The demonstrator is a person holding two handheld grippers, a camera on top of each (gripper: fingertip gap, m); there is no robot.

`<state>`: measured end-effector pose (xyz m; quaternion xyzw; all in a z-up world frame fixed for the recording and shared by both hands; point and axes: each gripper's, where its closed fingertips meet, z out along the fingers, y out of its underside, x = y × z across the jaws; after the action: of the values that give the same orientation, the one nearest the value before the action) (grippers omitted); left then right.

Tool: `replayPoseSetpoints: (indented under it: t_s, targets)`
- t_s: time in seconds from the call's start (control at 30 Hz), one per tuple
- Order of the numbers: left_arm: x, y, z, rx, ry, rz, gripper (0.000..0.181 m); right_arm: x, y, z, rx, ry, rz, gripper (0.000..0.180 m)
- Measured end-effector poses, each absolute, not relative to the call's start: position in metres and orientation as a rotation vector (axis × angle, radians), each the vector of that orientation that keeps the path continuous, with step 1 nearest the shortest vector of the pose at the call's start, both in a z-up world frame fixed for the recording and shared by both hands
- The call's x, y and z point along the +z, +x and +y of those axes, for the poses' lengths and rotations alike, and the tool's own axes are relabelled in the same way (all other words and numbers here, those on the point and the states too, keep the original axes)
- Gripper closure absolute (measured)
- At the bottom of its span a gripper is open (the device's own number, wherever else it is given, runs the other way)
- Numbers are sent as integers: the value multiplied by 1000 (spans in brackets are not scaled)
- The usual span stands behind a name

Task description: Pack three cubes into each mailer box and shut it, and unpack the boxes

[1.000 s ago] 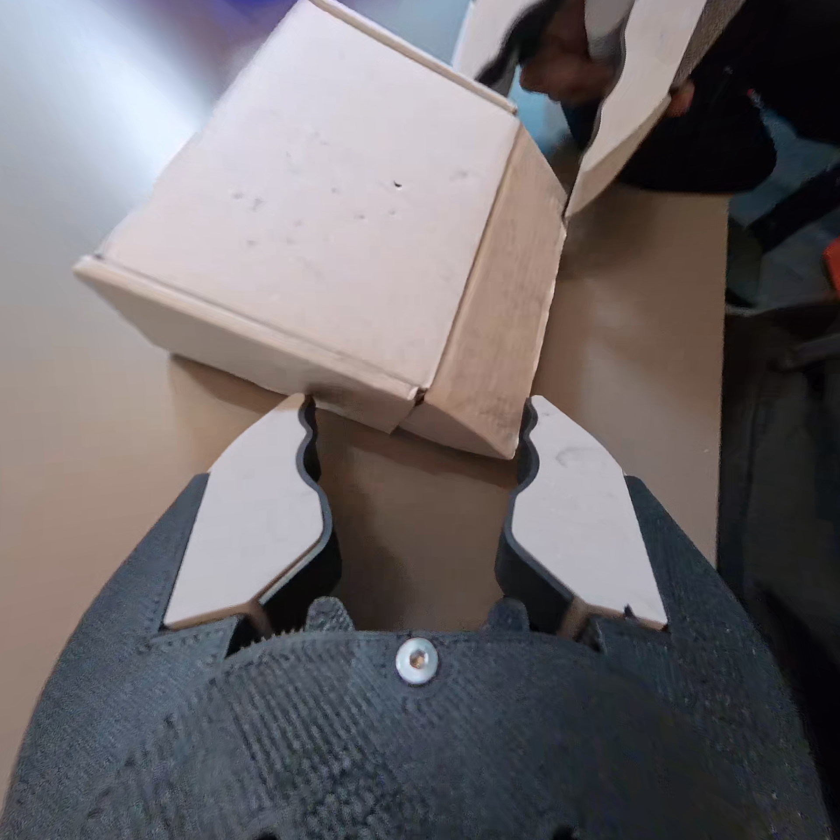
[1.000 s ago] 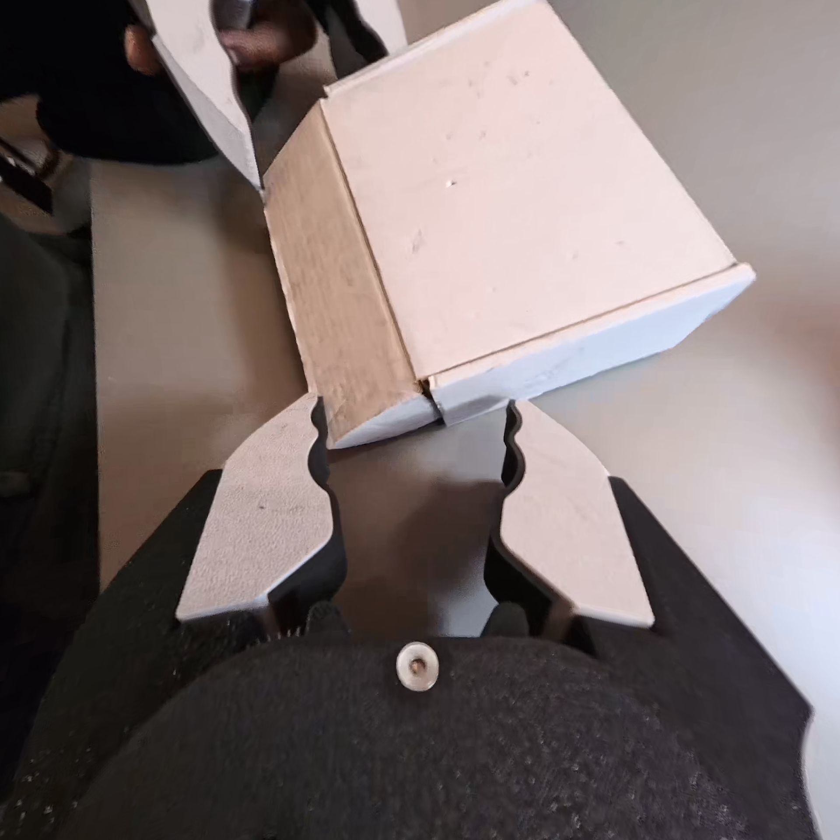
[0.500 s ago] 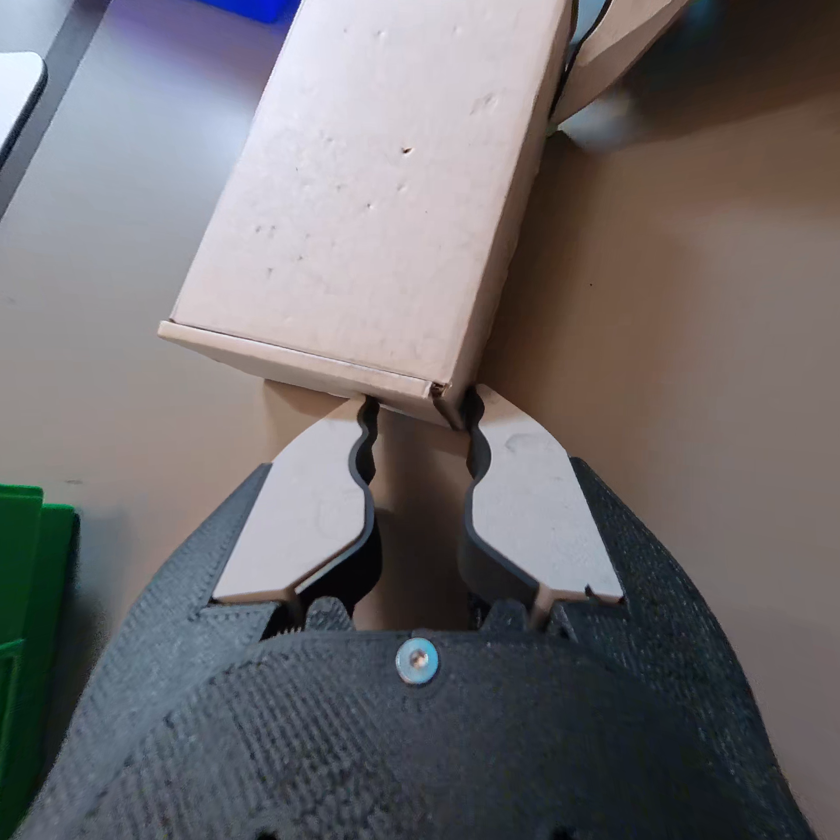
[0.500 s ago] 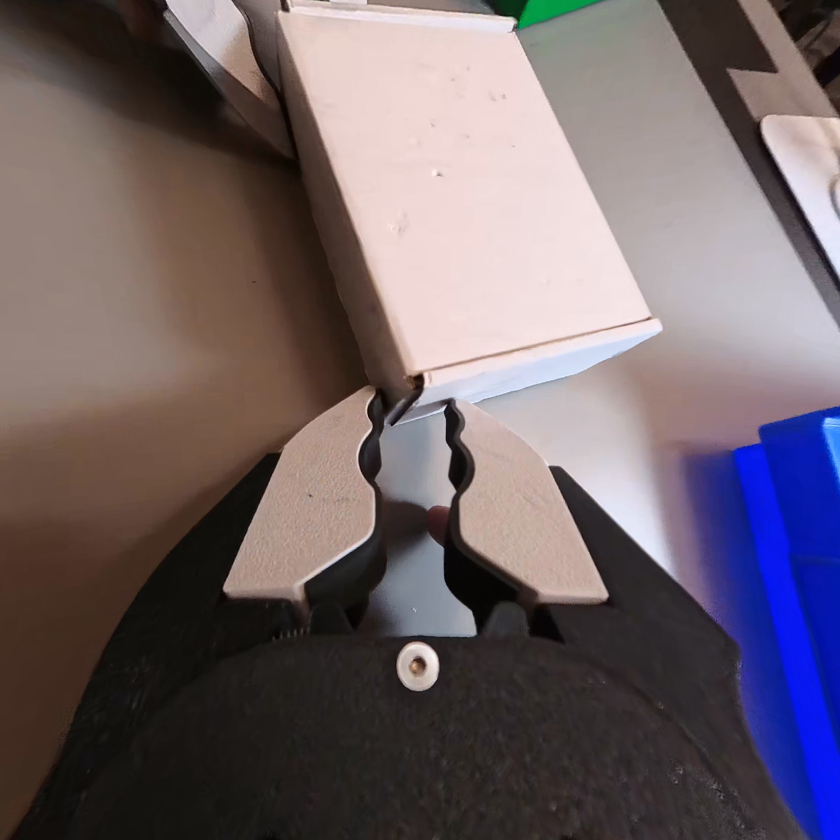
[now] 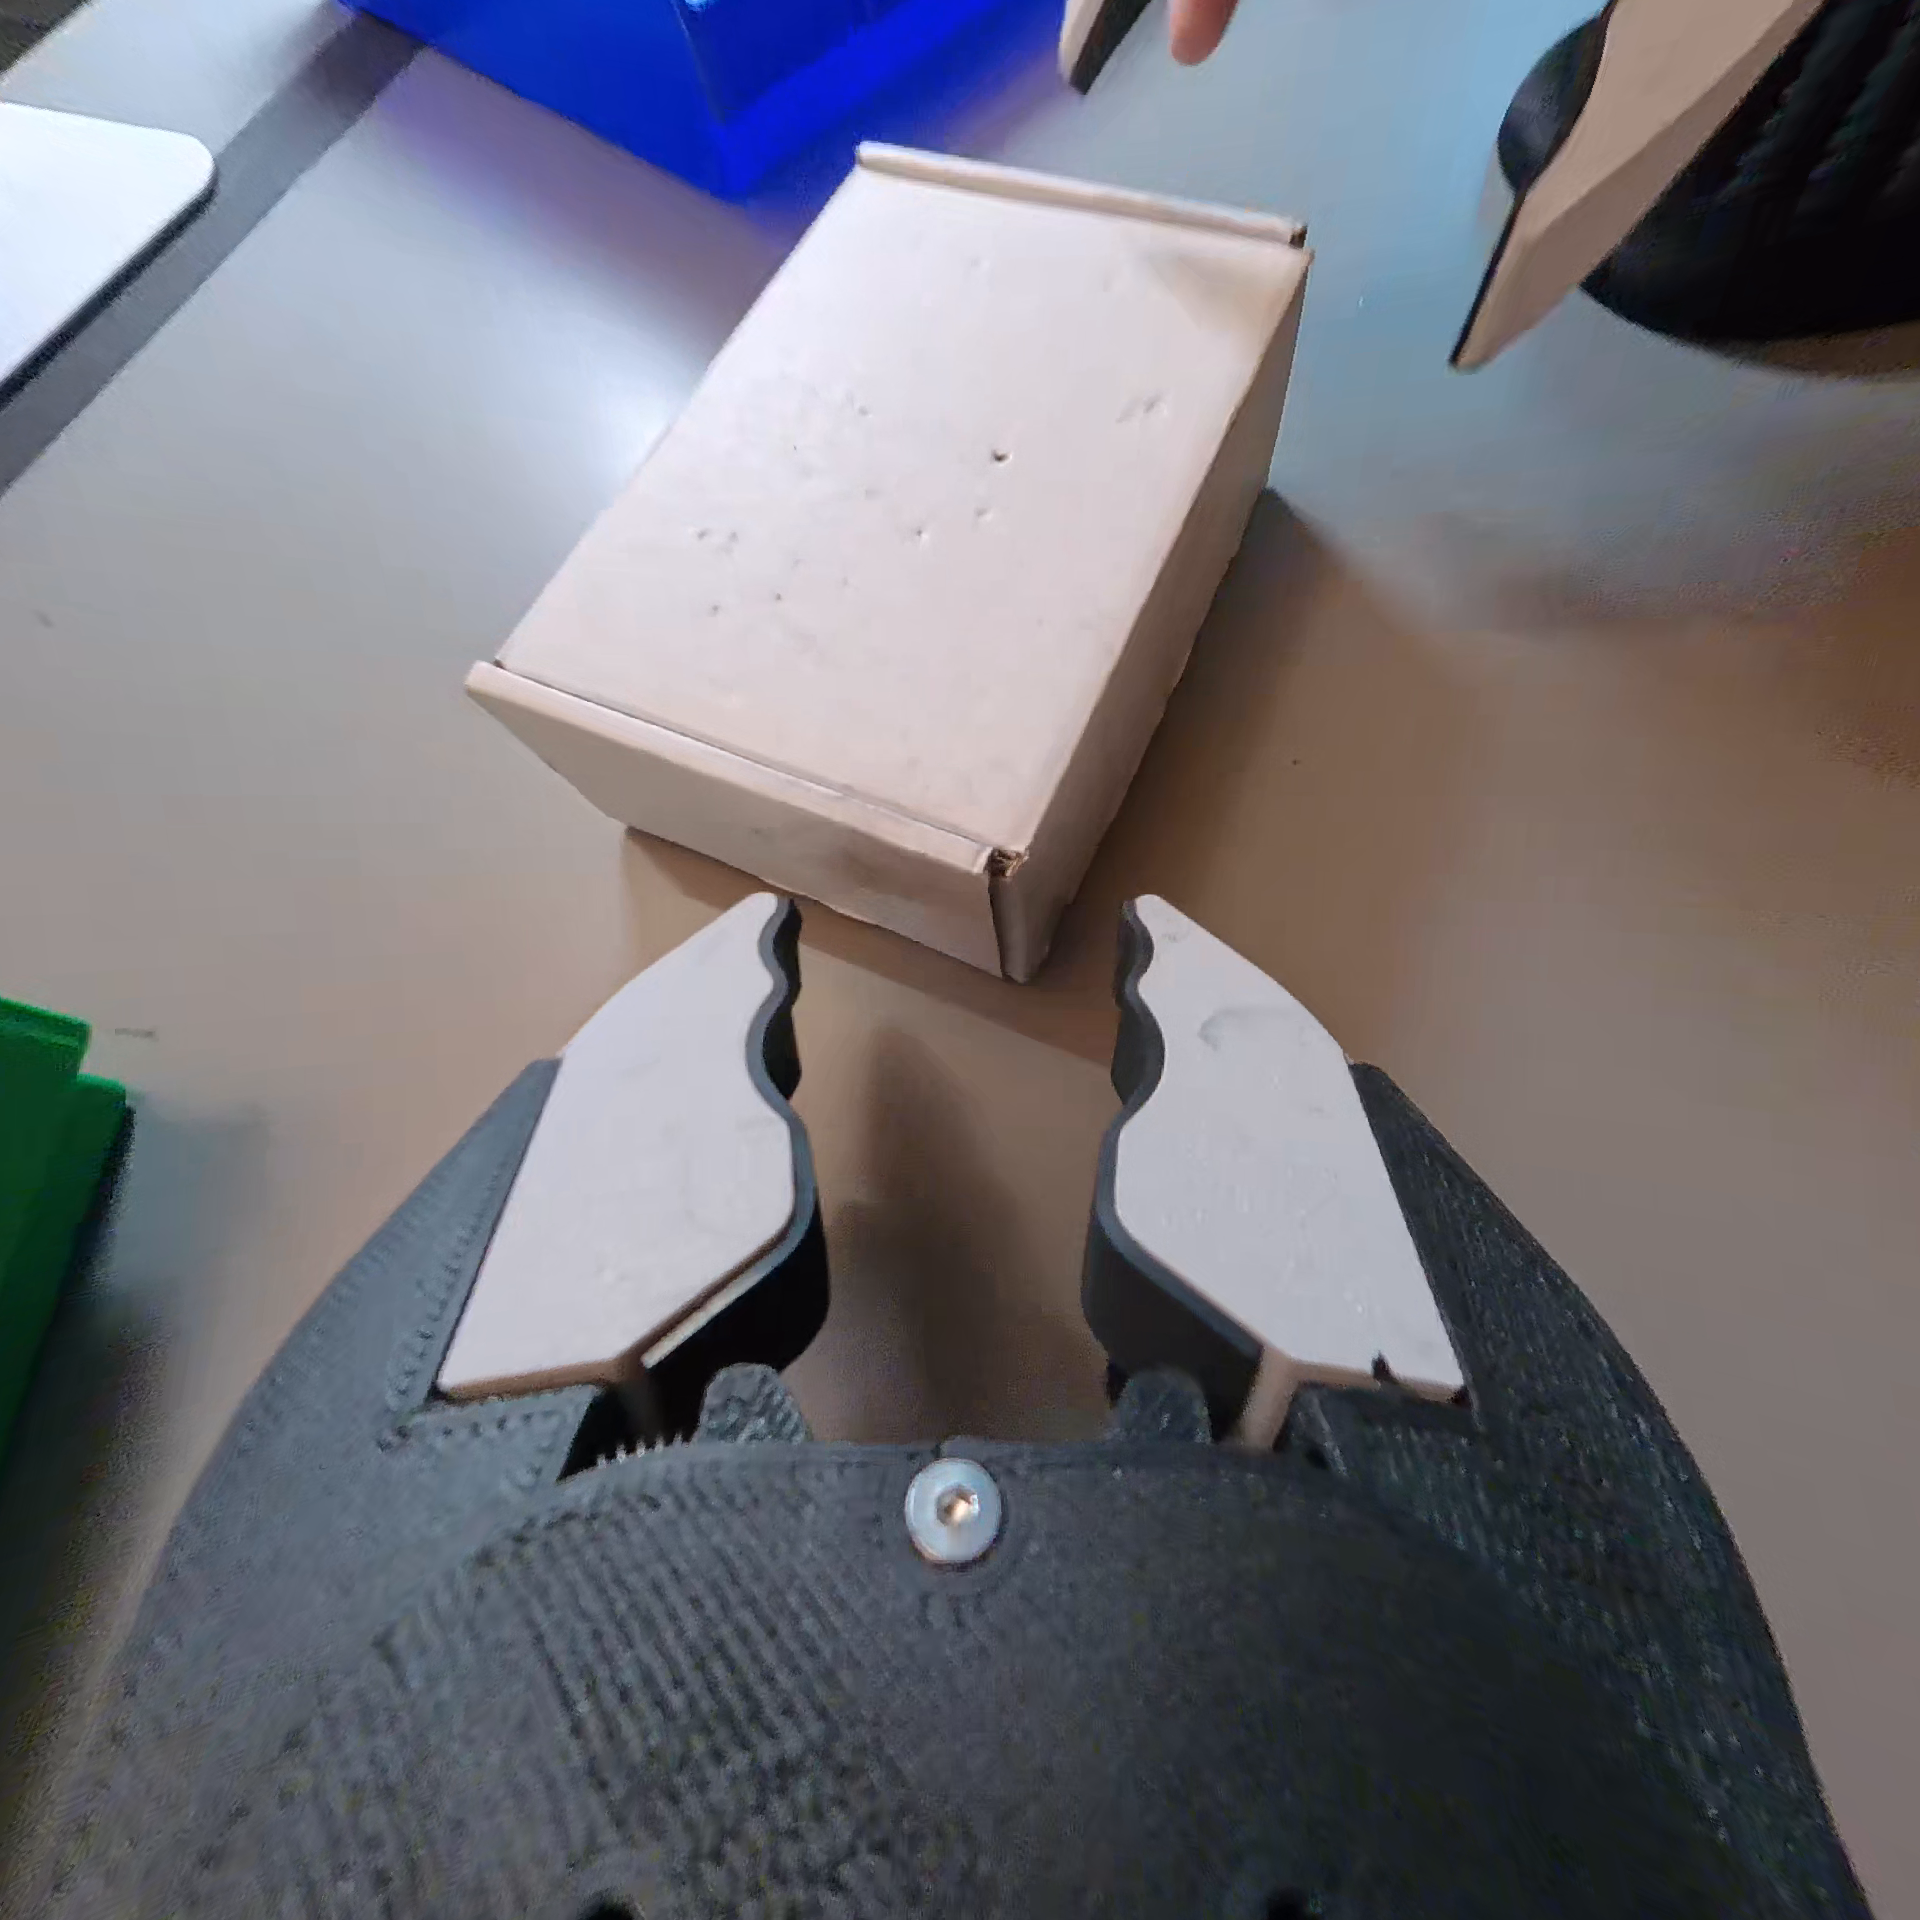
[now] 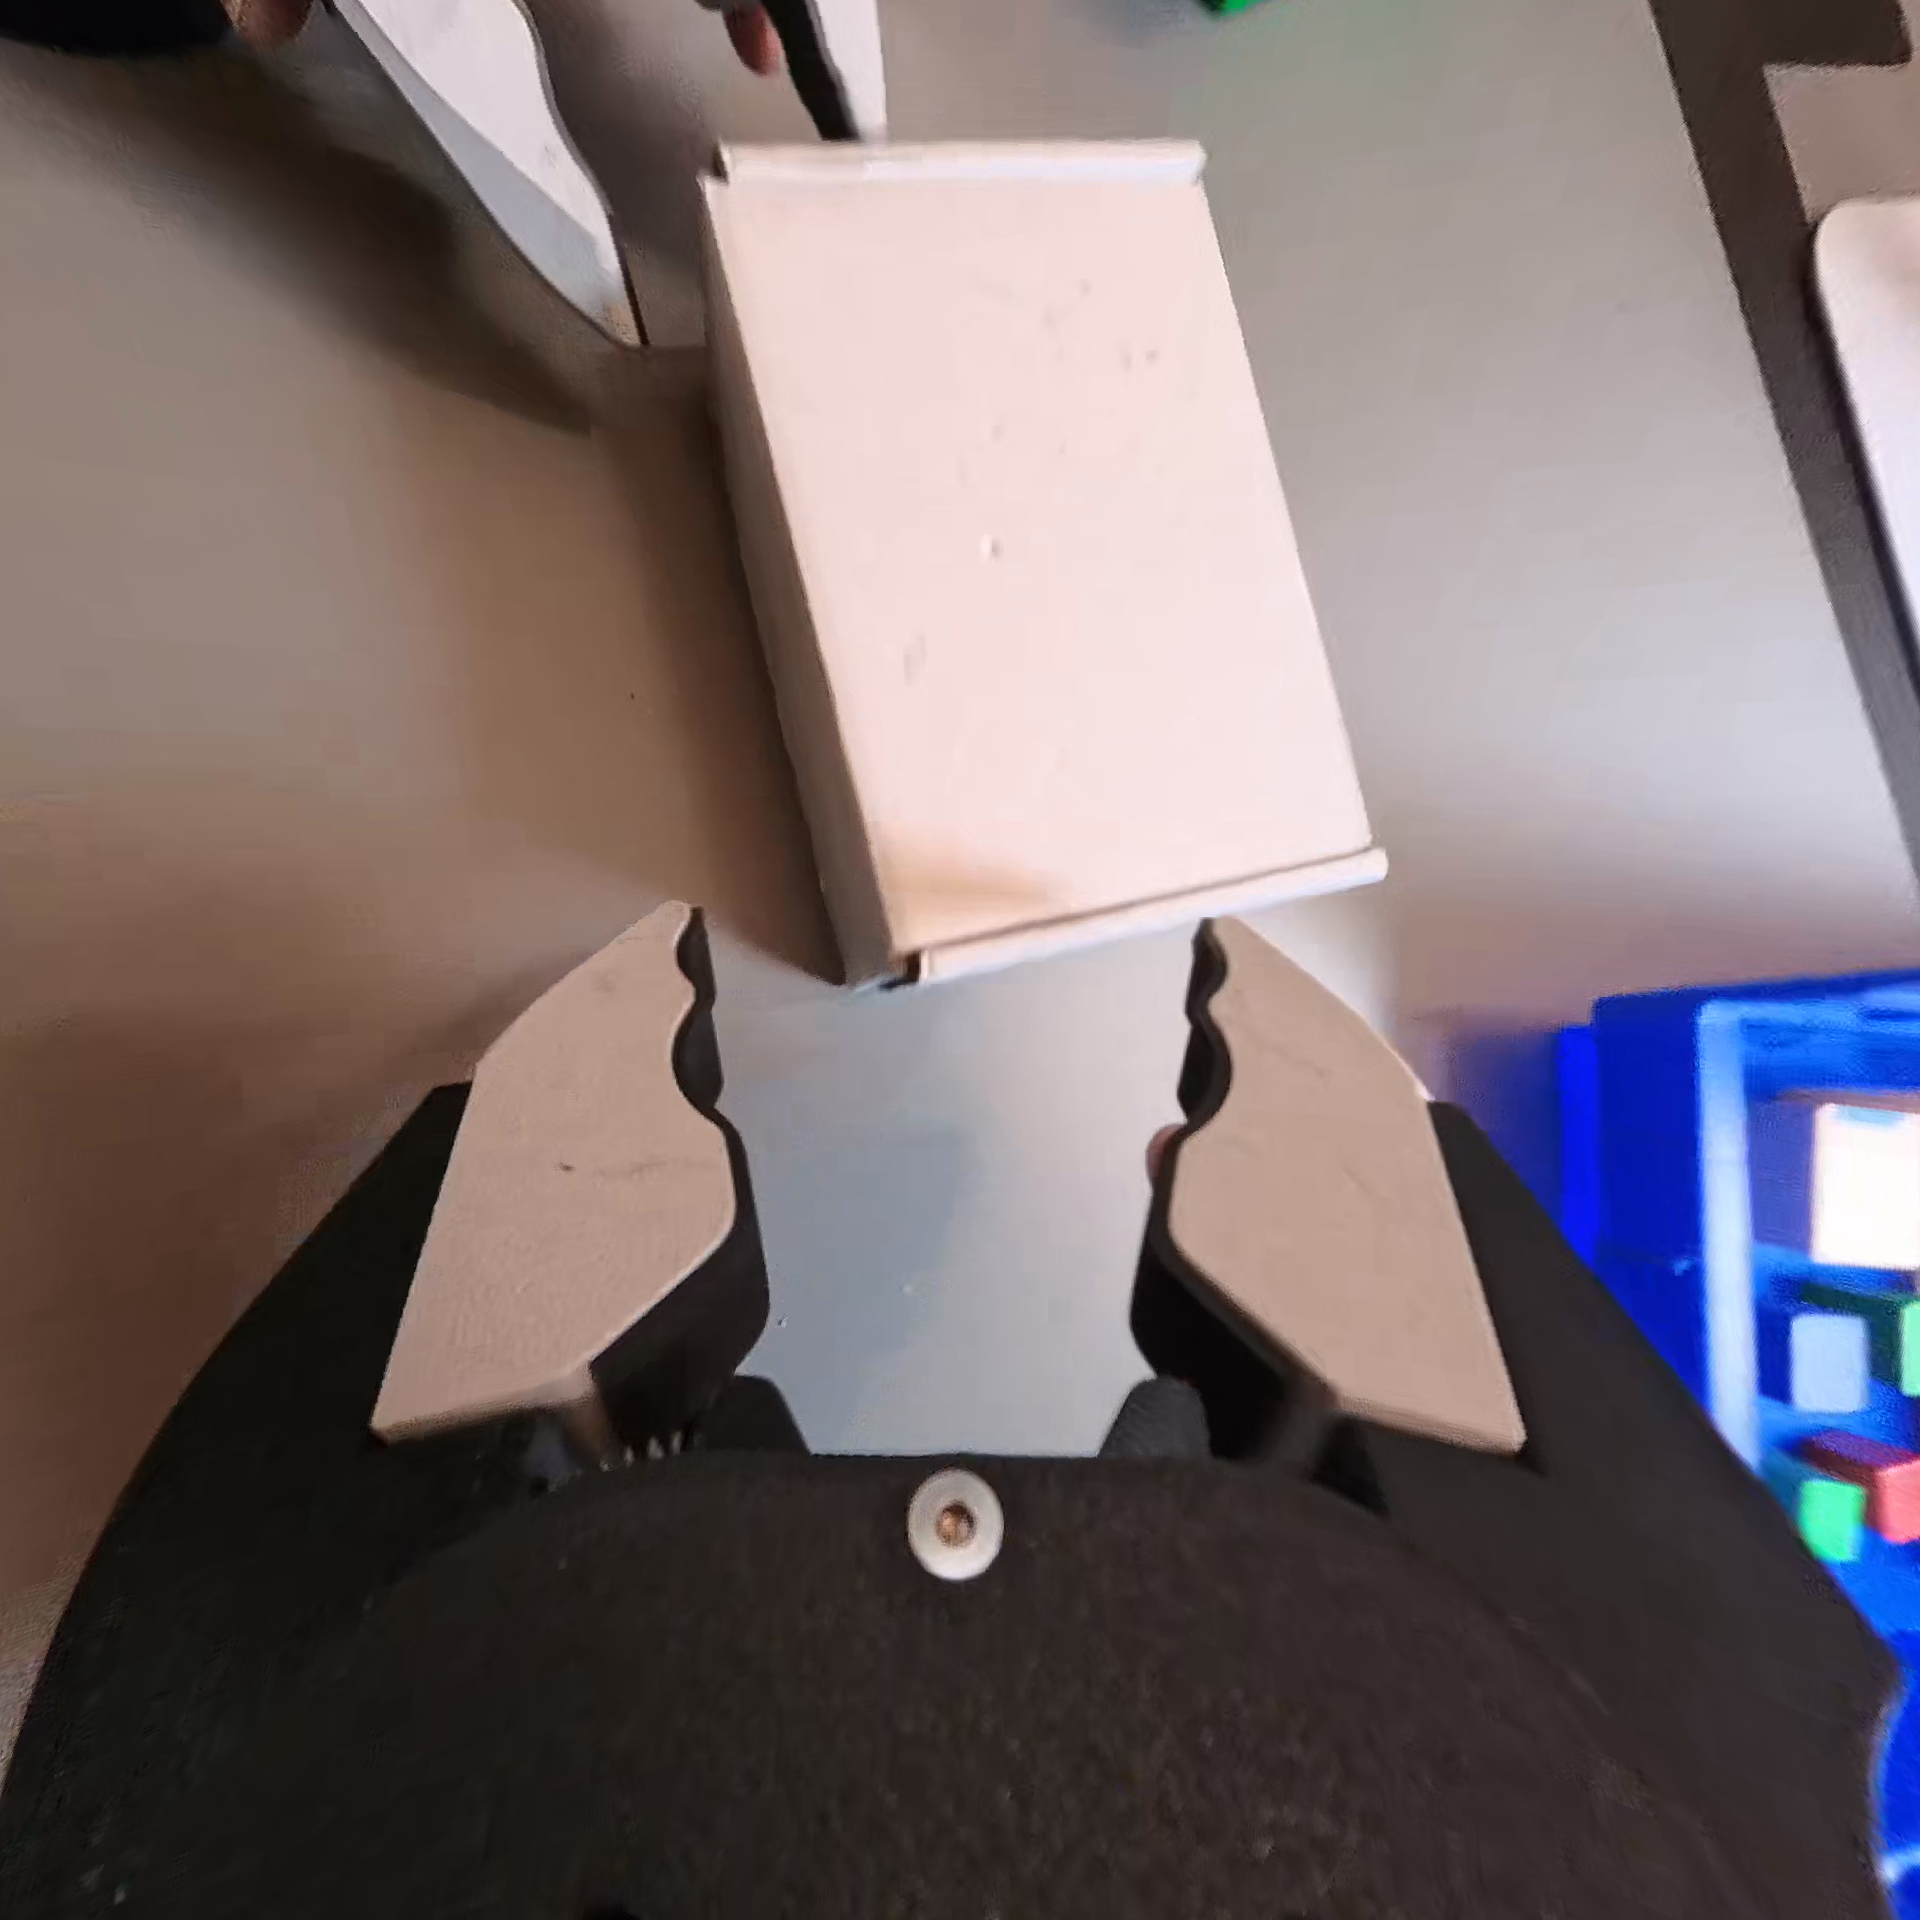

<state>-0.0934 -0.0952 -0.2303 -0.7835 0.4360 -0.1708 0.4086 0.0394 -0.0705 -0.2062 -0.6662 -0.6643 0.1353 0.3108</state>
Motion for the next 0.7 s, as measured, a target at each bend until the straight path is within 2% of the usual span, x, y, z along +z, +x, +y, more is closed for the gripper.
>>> replayPoseSetpoints:
  t_s: [0.1,0.43,0.7]
  targets:
    - [-219,-95,-94,-462,-1936,1035,120,-200,18,-65,245,-1725,-1889,83]
    - [-198,-108,-84,-481,-1838,832,114,-236,-32,-33,45,-1757,-2302,60]
    - [-193,-106,-87,-489,-1809,847,112,-239,-39,-31,17,-1721,-2345,58]
